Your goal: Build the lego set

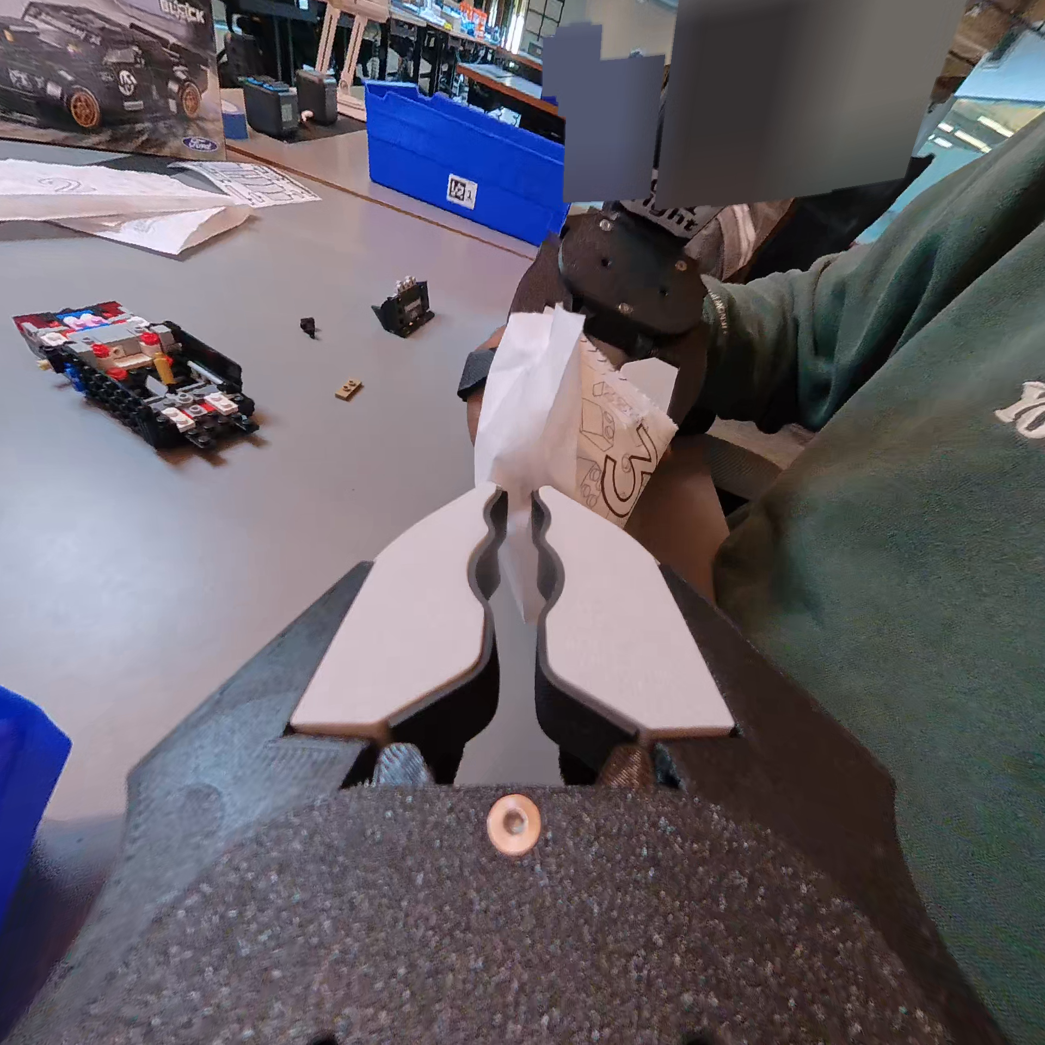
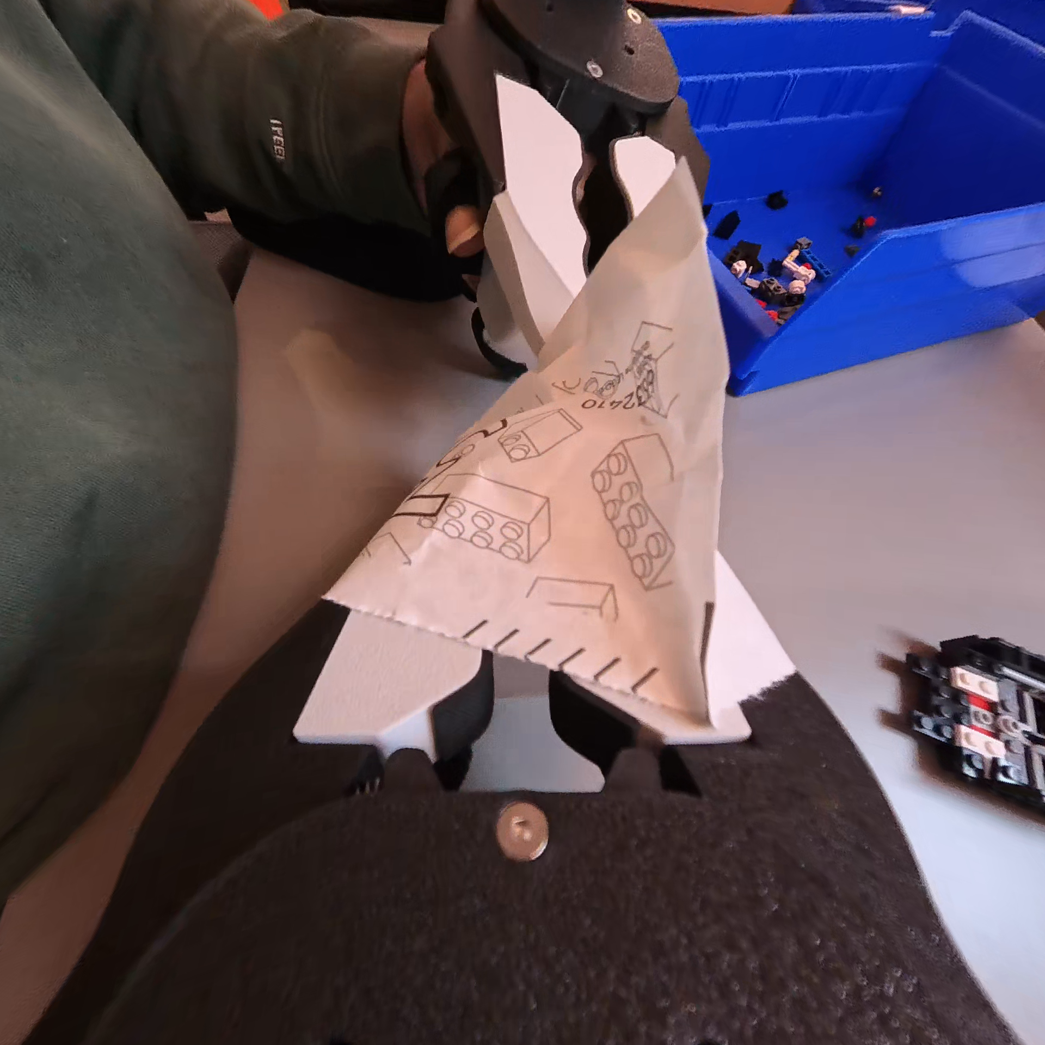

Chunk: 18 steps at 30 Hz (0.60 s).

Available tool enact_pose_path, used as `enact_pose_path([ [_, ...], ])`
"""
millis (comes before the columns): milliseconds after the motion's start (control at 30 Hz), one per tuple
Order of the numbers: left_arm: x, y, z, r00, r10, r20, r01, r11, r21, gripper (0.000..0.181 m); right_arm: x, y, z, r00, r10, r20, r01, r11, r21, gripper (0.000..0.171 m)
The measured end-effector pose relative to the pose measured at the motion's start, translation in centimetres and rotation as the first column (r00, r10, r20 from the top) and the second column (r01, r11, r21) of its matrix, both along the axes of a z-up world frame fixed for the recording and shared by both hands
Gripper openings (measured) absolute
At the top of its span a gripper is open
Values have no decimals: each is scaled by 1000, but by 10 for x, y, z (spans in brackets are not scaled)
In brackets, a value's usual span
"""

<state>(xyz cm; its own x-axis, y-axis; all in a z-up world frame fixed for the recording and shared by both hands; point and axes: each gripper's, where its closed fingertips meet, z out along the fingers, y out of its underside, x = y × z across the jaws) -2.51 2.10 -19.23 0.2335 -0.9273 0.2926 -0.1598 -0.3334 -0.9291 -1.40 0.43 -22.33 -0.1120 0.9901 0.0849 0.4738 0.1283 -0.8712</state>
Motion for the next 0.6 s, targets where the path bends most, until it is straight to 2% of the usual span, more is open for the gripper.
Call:
enact_pose_path([
  [100,0,-9,11,996,-57,62,58,998,-10,13,1,2,2,1000,3,-11,-3,1000,26,75],
  [200,-2,-23,21,987,-141,80,140,990,23,29,0,1,6,999,13,-38,-11,999,33,7],
  [400,-2,-34,16,982,-186,-40,190,972,139,33,-2,5,7,999,-15,-38,17,998,61,1],
  [467,-2,-46,19,969,-246,-21,247,962,114,37,-2,4,9,999,-18,-42,20,999,45,0],
  [533,-1,-48,12,966,-244,-83,254,957,138,40,-2,5,7,999,-23,-28,24,999,47,0],
  [600,3,-26,7,985,-98,-142,130,961,243,16,-4,3,4,1000,-15,-16,15,999,46,0],
])
